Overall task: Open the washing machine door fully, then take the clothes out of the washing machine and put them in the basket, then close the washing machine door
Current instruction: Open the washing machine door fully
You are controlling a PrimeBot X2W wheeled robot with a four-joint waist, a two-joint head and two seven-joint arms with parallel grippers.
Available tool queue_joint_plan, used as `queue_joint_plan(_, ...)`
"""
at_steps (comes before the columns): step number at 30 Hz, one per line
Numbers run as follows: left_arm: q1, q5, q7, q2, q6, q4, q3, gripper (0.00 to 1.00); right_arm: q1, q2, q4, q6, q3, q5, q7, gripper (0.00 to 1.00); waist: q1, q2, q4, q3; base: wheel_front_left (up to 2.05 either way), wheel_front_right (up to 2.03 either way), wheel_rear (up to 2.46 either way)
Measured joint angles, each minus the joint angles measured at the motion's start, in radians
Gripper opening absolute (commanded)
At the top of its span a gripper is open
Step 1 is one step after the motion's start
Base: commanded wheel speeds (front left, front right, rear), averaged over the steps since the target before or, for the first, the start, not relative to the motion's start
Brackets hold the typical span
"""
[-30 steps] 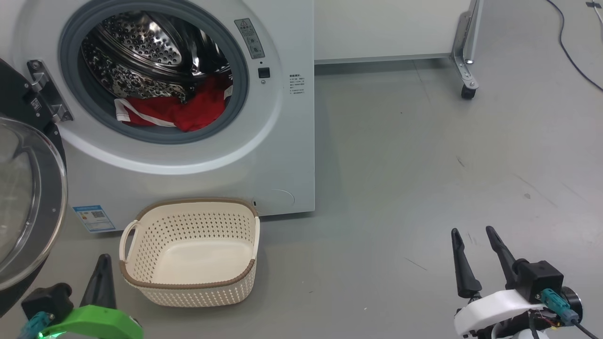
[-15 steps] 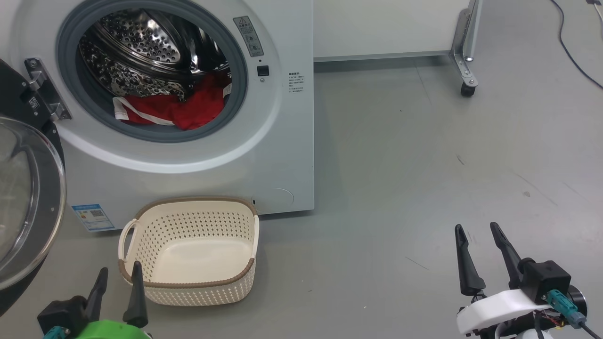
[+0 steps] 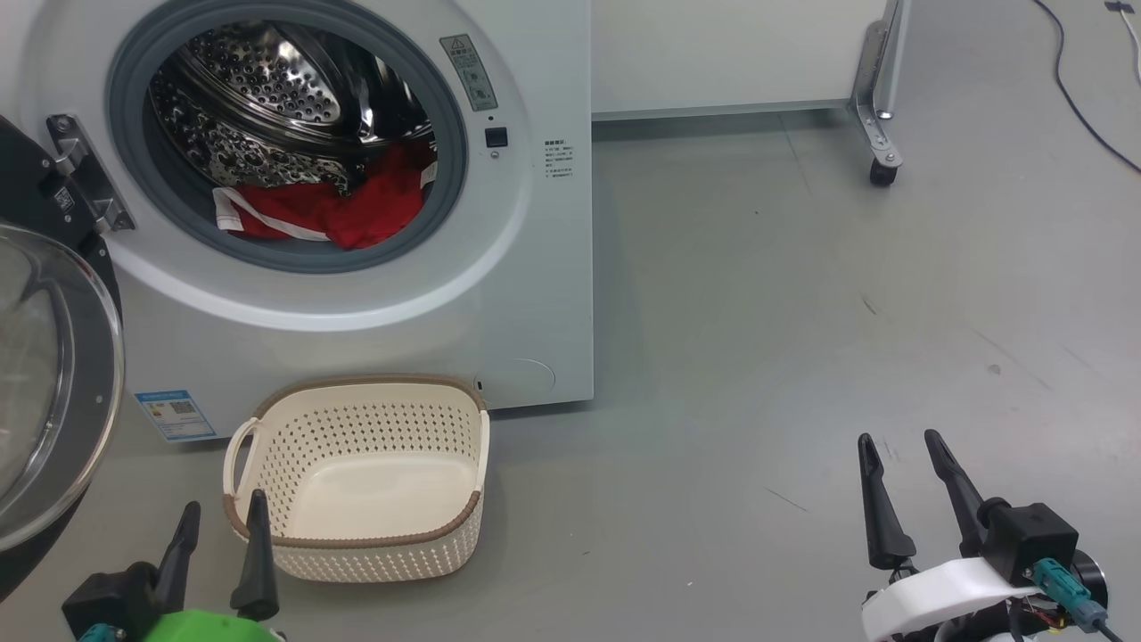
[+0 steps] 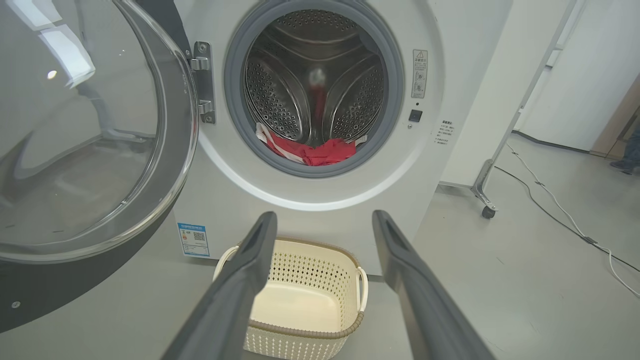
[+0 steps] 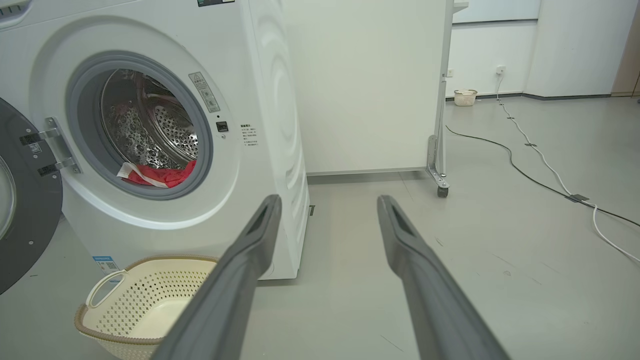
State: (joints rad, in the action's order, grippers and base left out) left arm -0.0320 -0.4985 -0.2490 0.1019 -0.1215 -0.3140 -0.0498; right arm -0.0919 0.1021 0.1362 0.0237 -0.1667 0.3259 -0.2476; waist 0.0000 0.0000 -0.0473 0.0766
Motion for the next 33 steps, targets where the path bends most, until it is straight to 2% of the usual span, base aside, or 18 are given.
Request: queue_joint_plan(33,-0.040,0.026,0.000,-0.008,0.000,0.067,0.000,1.00,-0.004,0.000,-0.006,0.002,-0.004,-0.002,0.000,1.00,0.0000,0.0000,0.003,-0.007,0.00,0.00,0.00)
